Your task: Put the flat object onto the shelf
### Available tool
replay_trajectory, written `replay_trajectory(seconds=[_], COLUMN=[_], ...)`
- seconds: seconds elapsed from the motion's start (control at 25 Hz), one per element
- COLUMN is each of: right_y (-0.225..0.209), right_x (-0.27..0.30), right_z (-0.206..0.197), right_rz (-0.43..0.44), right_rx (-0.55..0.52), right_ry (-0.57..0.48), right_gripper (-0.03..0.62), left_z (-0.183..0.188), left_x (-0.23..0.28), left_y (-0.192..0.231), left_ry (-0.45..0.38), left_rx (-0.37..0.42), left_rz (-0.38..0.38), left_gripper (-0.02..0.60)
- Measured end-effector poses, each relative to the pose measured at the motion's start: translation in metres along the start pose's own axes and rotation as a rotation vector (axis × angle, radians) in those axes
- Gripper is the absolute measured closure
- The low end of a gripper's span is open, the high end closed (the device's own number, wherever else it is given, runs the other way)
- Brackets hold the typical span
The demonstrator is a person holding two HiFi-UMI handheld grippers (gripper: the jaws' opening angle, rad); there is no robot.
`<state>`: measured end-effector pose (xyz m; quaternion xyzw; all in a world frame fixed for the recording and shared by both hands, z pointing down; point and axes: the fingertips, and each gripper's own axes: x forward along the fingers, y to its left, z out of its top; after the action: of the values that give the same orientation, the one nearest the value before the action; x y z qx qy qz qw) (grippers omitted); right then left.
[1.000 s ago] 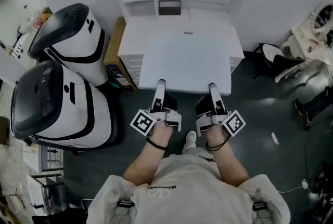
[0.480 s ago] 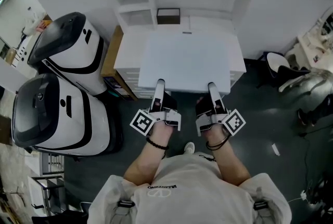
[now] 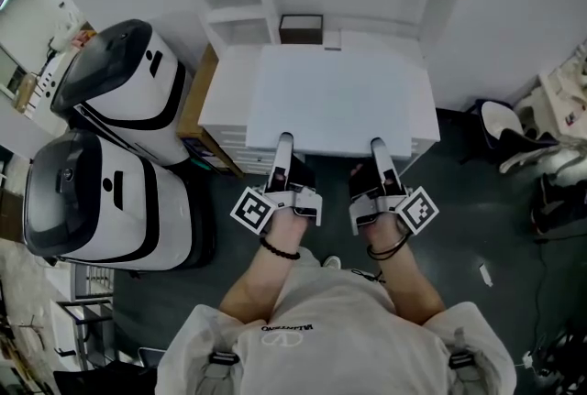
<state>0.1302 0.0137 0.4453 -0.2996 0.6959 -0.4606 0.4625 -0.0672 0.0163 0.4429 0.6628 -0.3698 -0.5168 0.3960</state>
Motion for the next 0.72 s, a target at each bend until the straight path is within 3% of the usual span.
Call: replay_trajectory(seconds=[0.72], right_y=[-0.04], right_x=[0.107], right_z=[0.031], right_rz=[-0.007], right_rx=[-0.047], right_ry=[-0.035], right_gripper=[0.292], left_z=[0.031], left_x=[0.112], left_y=[0.052], left_ry=[0.031], left_rx=[-0.047], left_rz=[-0.019], left_gripper=[0.288])
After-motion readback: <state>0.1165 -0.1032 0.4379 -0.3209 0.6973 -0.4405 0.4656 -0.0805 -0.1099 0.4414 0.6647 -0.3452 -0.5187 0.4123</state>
